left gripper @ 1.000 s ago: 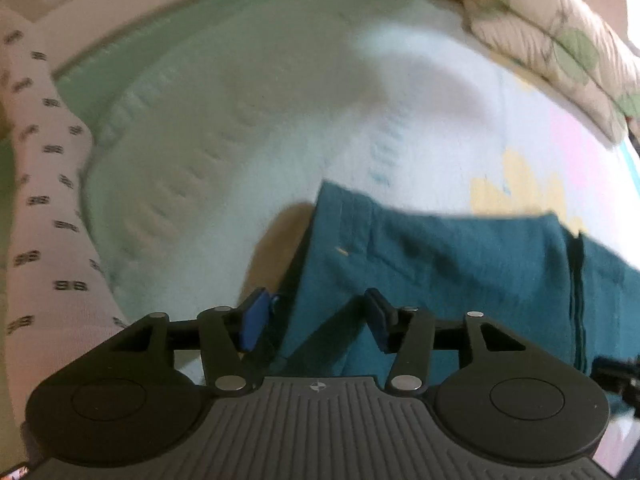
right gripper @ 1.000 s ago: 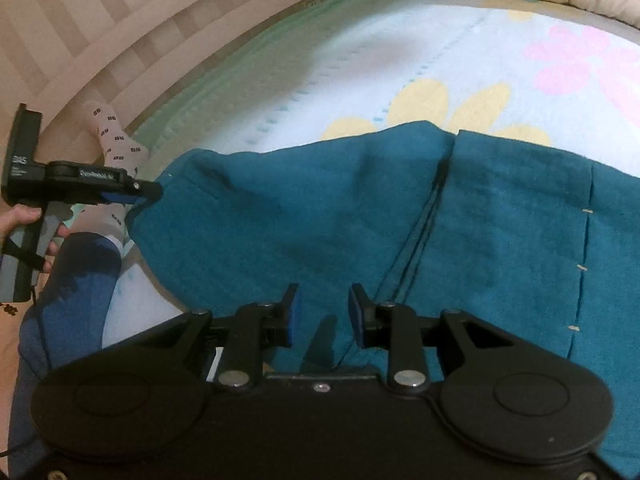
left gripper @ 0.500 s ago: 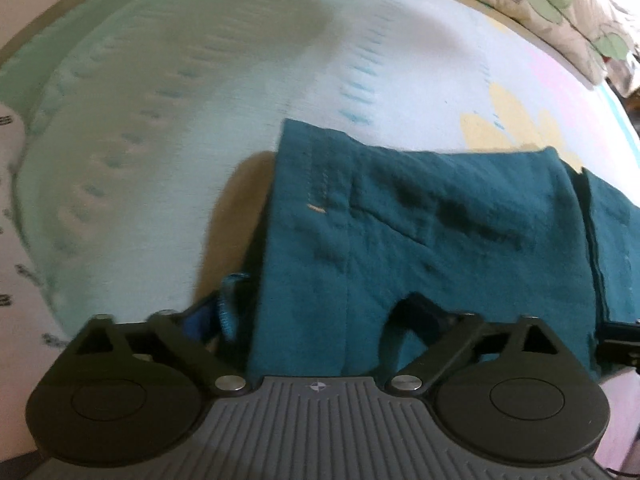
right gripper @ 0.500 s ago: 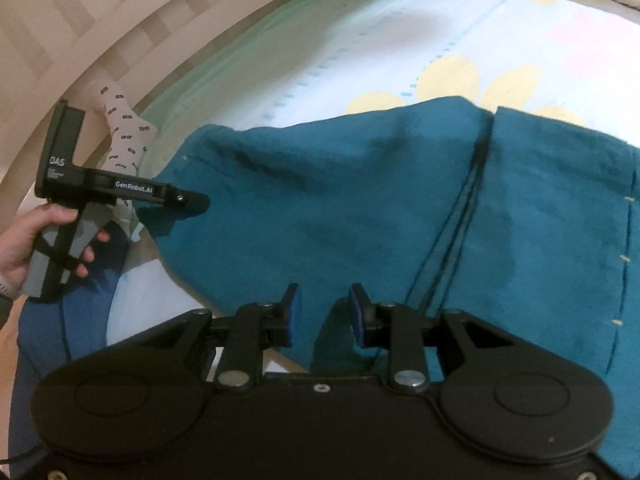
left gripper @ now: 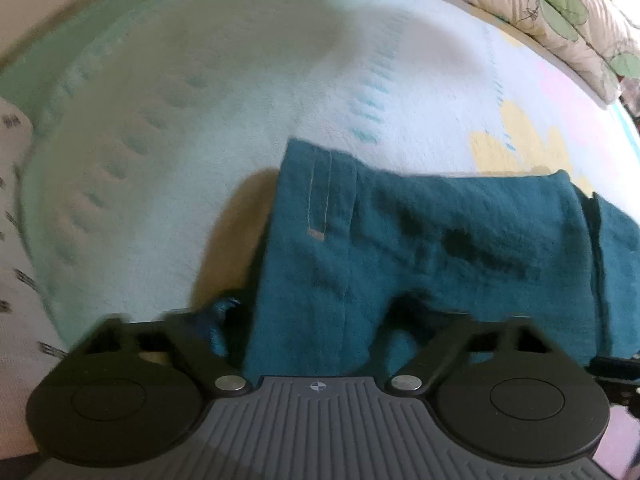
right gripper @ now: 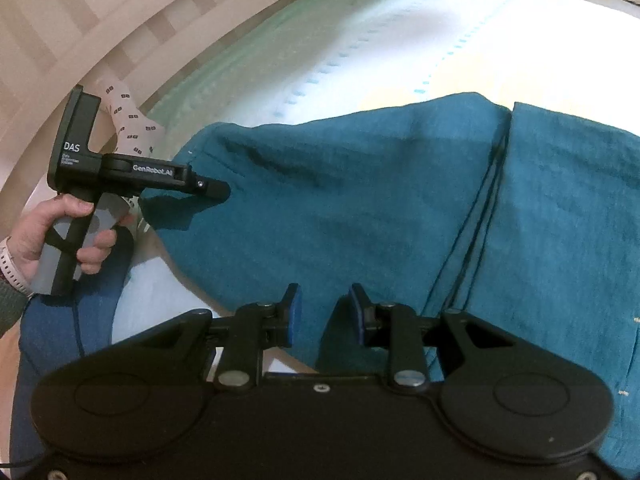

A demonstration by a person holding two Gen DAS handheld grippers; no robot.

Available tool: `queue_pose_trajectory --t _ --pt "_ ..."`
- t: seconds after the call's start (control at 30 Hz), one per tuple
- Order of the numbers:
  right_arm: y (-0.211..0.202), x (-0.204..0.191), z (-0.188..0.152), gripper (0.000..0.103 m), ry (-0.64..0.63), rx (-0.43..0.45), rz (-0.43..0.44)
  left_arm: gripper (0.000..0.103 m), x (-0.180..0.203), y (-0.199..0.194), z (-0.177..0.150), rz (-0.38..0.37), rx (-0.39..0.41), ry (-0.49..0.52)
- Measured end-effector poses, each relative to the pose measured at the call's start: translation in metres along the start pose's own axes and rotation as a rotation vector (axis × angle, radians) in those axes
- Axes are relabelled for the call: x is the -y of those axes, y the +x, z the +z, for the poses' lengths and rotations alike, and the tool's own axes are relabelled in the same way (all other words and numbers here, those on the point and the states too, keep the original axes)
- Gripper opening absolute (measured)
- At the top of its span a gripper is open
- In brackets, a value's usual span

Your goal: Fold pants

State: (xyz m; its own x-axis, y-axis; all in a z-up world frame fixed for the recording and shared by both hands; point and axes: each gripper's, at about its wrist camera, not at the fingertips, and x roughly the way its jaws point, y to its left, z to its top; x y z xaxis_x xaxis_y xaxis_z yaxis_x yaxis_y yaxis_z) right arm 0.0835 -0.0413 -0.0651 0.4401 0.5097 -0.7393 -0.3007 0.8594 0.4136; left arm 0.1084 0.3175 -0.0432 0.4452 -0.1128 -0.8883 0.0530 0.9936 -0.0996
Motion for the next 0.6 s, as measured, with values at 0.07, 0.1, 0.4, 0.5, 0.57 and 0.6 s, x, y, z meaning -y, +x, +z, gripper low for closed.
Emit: queue_pose_trajectory --t 0.07,0.1,0.4,0.5,0.57,0.6 --pt "0.0 -0.001 -0.001 0.039 0.001 0.003 0.001 0.033 0.001 -0.007 0.0 0.017 0.023 -0.008" --pt "-0.001 -0.002 -0.001 0.039 0.0 0.006 -0.002 0.024 0.001 -0.009 0.002 0.0 0.018 -0.028" --pt "-0.004 -0.012 -0.009 0.038 -0.072 0.047 -0.118 0.012 0.022 -0.055 0.017 -0.051 0.101 -0.041" --pt "0.018 -0.011 -0.022 0.035 -0.075 -0.036 -0.154 0.011 0.037 -0.077 0.025 -0.085 0.146 -0.021" --pt "0.018 -0.014 -0.028 0.035 -0.092 0.008 -0.161 0.011 0.05 -0.093 0.03 -0.118 0.172 -0.012" --pt "0.017 -0.014 -0.026 0.035 -0.087 0.005 -0.154 0.011 0.058 -0.099 0.033 -0.133 0.183 -0.008"
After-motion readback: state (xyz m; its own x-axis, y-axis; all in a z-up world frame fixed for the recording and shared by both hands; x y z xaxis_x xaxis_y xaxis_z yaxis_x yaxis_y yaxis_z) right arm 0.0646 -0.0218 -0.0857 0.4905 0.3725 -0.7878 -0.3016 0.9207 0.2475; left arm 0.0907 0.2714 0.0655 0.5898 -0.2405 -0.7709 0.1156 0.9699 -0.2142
